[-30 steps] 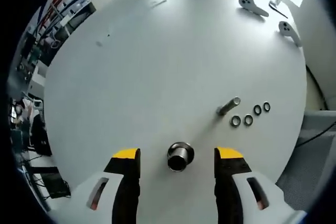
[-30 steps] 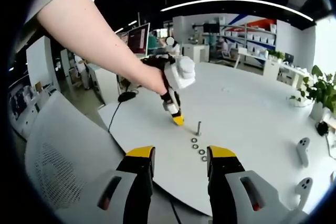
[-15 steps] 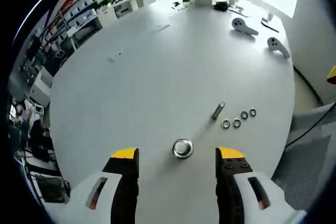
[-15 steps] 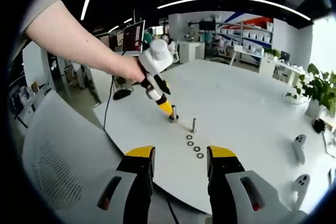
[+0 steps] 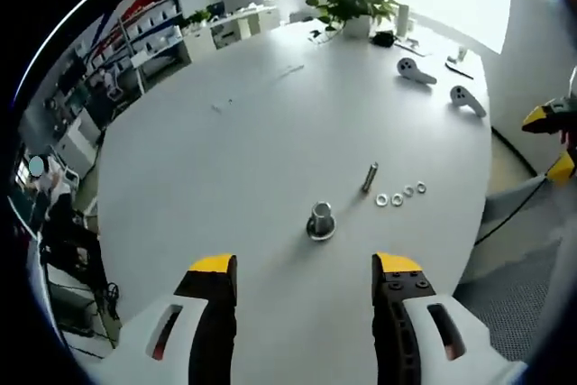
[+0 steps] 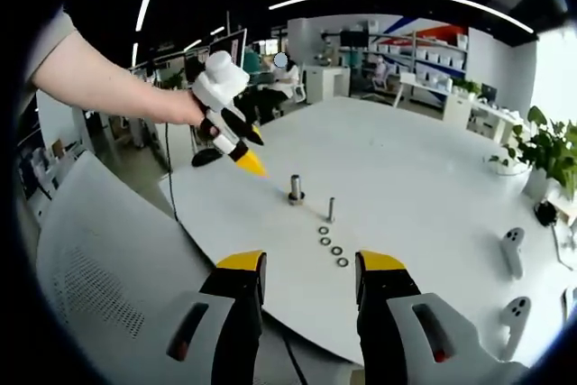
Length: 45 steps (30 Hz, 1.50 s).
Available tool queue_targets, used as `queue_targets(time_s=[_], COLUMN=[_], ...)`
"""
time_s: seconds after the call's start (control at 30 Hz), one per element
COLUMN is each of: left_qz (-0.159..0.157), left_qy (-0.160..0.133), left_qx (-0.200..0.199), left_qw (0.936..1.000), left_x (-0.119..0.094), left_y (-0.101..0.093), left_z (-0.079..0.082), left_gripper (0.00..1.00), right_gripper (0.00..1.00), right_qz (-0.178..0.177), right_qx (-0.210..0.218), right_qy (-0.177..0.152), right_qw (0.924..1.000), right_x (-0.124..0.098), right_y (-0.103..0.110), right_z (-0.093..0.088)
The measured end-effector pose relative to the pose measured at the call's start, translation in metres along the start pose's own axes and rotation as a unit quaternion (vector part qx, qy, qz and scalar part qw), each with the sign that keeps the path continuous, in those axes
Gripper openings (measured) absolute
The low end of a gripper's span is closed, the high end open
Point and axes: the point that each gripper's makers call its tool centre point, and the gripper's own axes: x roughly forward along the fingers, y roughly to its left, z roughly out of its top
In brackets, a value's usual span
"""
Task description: Place the washer onto the threaded stud by aligning its center hole with the stud, sliding it down to the base, and recovering from edge contact or off-axis alignment until the washer reaches the visible bottom stop.
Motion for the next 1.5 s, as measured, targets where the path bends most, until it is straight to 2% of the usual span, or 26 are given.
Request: queue_targets(time_s=[0.07, 0.1, 0.23, 0.33, 0.5, 0.67, 0.87, 1.0, 1.07, 1.13, 1.27, 1.37, 1.5], left_qz=[0.013, 0.009, 0.008, 0.013, 0.009, 0.003, -0.014, -0.022, -0.029, -0.004, -0.024, -0.025, -0.034], left_qy=[-0.02, -0.029, -0.045, -0.082, -0.105, -0.109, -0.135, -0.144, -0.143, -0.134, -0.161, -0.164, -0.17], left_qx=[-0.028, -0.042, -0.042, -0.052, -0.063, -0.049, -0.091, -0.086, -0.073, -0.055, -0.096, -0.088, -0.072], left_qw=[0.9993, 0.9986, 0.9981, 0.9951, 0.9924, 0.9928, 0.9866, 0.9856, 0.9865, 0.9894, 0.9819, 0.9822, 0.9822], left_x=[-0.009, -0.012, -0.027, -0.043, -0.067, -0.087, -0.11, -0.123, -0.127, -0.132, -0.137, -0.135, -0.133], left_y=[0.002, 0.001, -0.003, -0.004, -0.012, -0.027, -0.04, -0.052, -0.059, -0.052, -0.057, -0.064, -0.071], left_z=[-0.002, -0.003, -0.005, 0.004, 0.0, -0.017, -0.027, -0.031, -0.035, -0.043, -0.042, -0.047, -0.045], left_gripper=[0.59, 0.59, 0.59, 0.59, 0.59, 0.59, 0.61, 0.61, 0.6, 0.57, 0.58, 0.58, 0.57], right_gripper=[0.42, 0.42, 0.42, 0.42, 0.42, 0.42, 0.42, 0.42, 0.42, 0.42, 0.42, 0.43, 0.43], right_qz=[-0.01, -0.011, -0.01, -0.013, -0.017, -0.016, -0.028, -0.028, -0.033, -0.04, -0.05, -0.052, -0.061], right_qx=[0.005, 0.009, 0.008, 0.009, 0.014, 0.013, 0.02, 0.016, 0.015, 0.02, 0.021, 0.022, 0.023], right_qy=[-0.005, -0.005, 0.008, 0.008, 0.019, 0.03, 0.027, 0.033, 0.031, 0.032, 0.033, 0.035, 0.037], right_qw=[0.9999, 0.9999, 0.9999, 0.9998, 0.9996, 0.9993, 0.999, 0.9989, 0.9989, 0.9985, 0.998, 0.9978, 0.9972], right_x=[-0.001, -0.001, 0.001, 0.001, 0.002, 0.003, 0.002, 0.002, 0.001, 0.001, -0.001, 0.0, -0.002], right_y=[-0.004, -0.005, -0.003, -0.005, -0.007, -0.007, -0.012, -0.012, -0.014, -0.016, -0.02, -0.021, -0.023], right_z=[0.002, 0.002, -0.003, -0.003, -0.007, -0.011, -0.01, -0.012, -0.011, -0.011, -0.013, -0.013, -0.015])
